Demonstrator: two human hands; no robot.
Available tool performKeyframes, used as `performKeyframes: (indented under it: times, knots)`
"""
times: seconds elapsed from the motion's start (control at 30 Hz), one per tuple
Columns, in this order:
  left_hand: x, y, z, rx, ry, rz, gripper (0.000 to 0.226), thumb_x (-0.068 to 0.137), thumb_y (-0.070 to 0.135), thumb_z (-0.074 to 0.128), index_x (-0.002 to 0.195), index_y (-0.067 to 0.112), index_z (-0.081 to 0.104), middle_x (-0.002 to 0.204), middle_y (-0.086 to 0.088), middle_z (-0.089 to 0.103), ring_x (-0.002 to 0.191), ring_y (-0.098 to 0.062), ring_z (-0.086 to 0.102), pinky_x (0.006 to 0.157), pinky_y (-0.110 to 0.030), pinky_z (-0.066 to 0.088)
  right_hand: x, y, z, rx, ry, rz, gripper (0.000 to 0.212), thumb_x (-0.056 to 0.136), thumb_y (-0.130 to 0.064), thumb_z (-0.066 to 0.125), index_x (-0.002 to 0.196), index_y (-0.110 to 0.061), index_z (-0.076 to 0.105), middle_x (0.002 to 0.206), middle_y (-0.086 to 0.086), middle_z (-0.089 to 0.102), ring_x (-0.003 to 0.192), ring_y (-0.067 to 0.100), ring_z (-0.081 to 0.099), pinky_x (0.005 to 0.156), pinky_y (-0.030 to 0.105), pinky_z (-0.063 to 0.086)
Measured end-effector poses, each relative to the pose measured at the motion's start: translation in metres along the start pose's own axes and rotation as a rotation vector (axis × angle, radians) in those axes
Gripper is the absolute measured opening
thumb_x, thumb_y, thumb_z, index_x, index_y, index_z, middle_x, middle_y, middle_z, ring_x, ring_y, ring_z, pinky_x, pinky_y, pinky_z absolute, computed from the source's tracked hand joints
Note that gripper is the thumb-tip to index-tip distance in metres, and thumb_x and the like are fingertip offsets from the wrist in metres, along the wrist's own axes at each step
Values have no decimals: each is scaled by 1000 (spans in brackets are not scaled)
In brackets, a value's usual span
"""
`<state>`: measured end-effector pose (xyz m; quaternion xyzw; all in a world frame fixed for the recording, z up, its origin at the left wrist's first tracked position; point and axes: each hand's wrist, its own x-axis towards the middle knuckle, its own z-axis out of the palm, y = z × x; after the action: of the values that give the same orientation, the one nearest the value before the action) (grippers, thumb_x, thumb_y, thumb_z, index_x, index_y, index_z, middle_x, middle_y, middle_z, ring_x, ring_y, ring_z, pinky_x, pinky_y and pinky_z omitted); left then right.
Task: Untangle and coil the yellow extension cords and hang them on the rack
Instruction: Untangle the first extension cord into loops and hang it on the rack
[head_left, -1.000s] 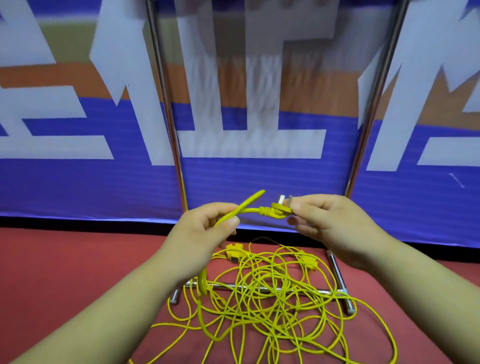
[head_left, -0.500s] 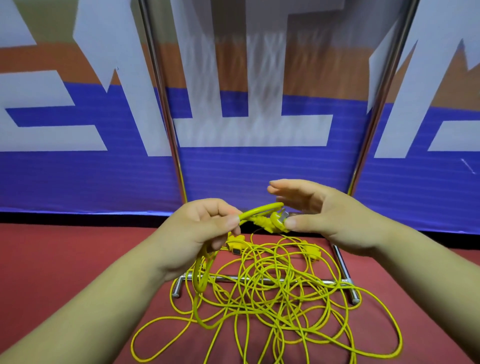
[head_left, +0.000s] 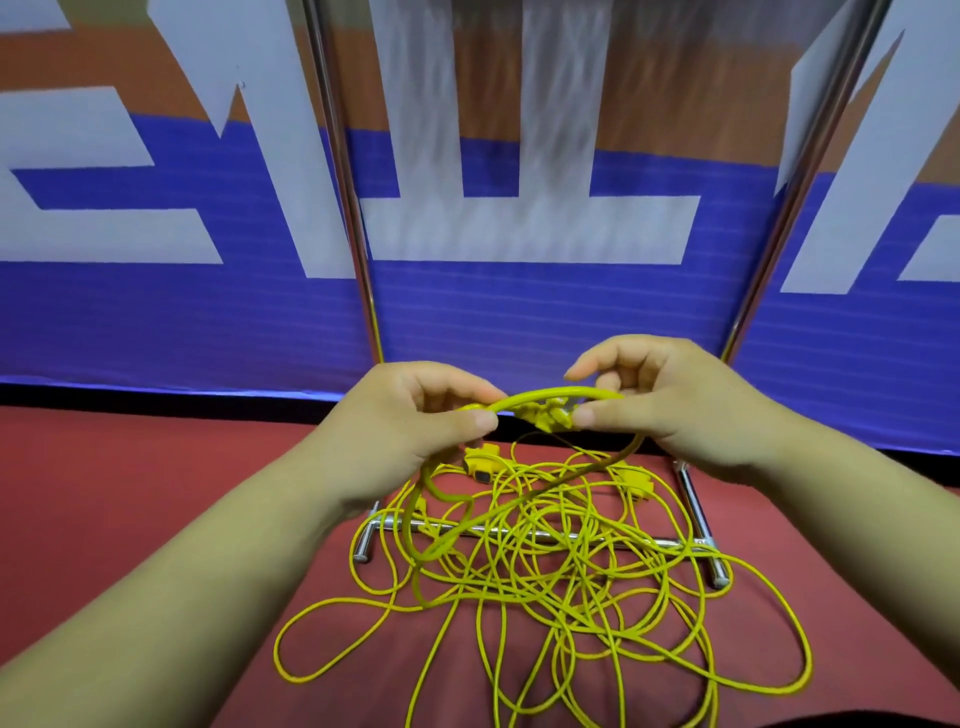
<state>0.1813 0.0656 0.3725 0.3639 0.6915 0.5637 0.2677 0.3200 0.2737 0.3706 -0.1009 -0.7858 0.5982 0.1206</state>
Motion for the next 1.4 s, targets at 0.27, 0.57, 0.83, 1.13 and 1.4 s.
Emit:
performKeyframes:
  times: [0.27, 0.57, 0.83, 1.13, 1.4]
  knots:
    - [8, -7, -10, -316, 187, -241, 25, 95, 2, 60, 112, 17, 70, 86, -4, 75, 72, -12, 69, 74, -36, 59, -2, -1, 0, 142, 175, 101, 10, 89, -11, 67, 97, -12, 73, 67, 0, 59, 58, 12, 48, 60, 22, 45]
    - [7, -5, -11, -386, 218, -107, 19, 98, 4, 56, 110, 15, 64, 89, -3, 77, 70, -11, 71, 70, -28, 56, -2, 7, 1, 148, 316, 391, 15, 94, -25, 66, 84, -14, 67, 69, 2, 57, 52, 8, 52, 58, 27, 57]
    - [0, -8, -2, 97, 107, -25, 20, 87, 3, 73, 103, 15, 71, 99, -9, 74, 79, -27, 76, 84, -47, 59, -5, -15, 5, 478, 253, 255, 14, 94, -13, 62, 103, -7, 72, 76, 4, 64, 59, 9, 56, 60, 22, 54]
    - [8, -24, -4, 387, 30, 27, 30, 90, 10, 73, 111, 30, 69, 83, 4, 75, 71, -27, 73, 74, -49, 59, -15, -24, 17, 172, 145, 89, 13, 85, -4, 71, 84, -15, 78, 68, 8, 59, 60, 15, 51, 54, 19, 46]
    - [13, -27, -8, 356, 36, 10, 38, 91, 10, 69, 115, 36, 56, 64, -4, 60, 58, -19, 50, 59, -29, 41, -11, -16, 16, 103, 192, 108, 8, 87, -5, 70, 90, -12, 74, 72, 7, 63, 63, 15, 55, 59, 23, 50]
